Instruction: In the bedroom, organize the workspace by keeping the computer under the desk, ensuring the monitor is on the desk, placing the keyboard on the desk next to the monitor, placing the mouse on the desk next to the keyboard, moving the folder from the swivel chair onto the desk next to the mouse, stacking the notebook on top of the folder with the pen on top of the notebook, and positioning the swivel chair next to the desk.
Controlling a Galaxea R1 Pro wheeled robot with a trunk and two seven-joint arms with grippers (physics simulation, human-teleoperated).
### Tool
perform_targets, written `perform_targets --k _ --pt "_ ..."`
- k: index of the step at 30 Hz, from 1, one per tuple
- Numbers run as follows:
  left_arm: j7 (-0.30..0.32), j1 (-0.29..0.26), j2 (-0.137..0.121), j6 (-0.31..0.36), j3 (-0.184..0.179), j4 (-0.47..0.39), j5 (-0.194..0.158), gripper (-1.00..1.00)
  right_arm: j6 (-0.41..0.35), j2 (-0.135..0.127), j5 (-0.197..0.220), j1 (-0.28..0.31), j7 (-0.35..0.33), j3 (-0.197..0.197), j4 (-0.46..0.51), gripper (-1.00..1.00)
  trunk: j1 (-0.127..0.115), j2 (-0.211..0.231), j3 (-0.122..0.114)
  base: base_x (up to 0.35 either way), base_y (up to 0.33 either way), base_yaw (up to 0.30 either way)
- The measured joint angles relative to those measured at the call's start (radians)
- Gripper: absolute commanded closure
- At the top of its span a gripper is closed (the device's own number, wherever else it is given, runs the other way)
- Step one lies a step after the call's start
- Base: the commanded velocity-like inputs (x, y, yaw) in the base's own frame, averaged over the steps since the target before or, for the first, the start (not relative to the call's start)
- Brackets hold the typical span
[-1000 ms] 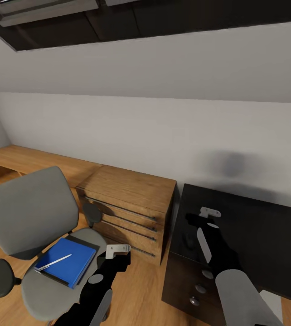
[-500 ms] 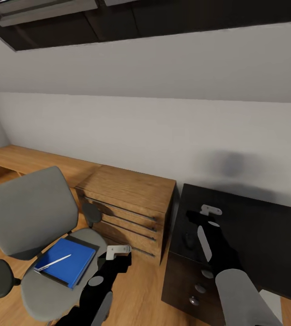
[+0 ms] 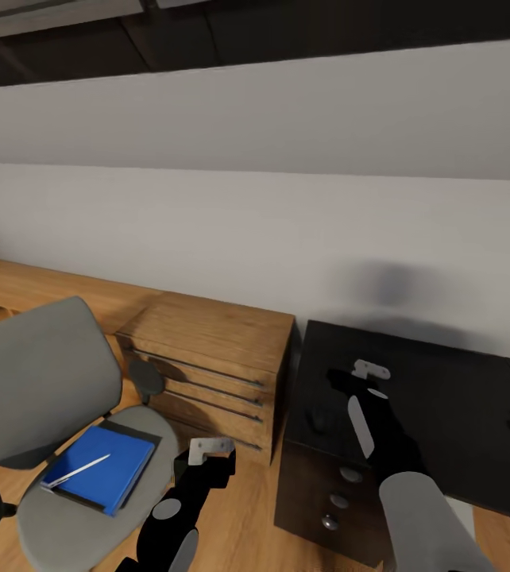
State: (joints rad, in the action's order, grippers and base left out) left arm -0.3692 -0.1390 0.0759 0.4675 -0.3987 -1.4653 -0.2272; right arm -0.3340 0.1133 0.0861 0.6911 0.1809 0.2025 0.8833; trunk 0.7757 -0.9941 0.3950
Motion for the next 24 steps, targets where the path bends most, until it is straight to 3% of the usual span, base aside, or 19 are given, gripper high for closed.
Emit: perform_targets --k 6,13,21,24 --pt "0.0 0.0 0.0 0.0 0.001 0.004 0.0 -1.0 0.0 -0.003 0.012 0.0 -0.001 0.002 0.0 -1.0 0.0 0.0 0.0 0.024 -0.042 -0.264" --pt "0.0 0.0 0.0 0.0 0.004 0.005 0.001 -1.0 0.0 -0.003 0.015 0.0 -0.001 0.01 0.0 -1.0 0.0 0.0 0.0 0.179 -0.197 -0.269" --pt "0.0 0.0 0.0 0.0 0.004 0.005 0.001 -1.0 0.0 -0.003 0.015 0.0 -0.001 0.033 0.0 -1.0 0.0 0.0 0.0 0.208 -0.217 -0.271" --pt "0.0 0.0 0.0 0.001 0.003 0.005 0.0 -1.0 0.0 -0.004 0.015 0.0 -0.001 0.058 0.0 -1.0 0.0 0.0 0.0 0.058 -0.058 -0.272"
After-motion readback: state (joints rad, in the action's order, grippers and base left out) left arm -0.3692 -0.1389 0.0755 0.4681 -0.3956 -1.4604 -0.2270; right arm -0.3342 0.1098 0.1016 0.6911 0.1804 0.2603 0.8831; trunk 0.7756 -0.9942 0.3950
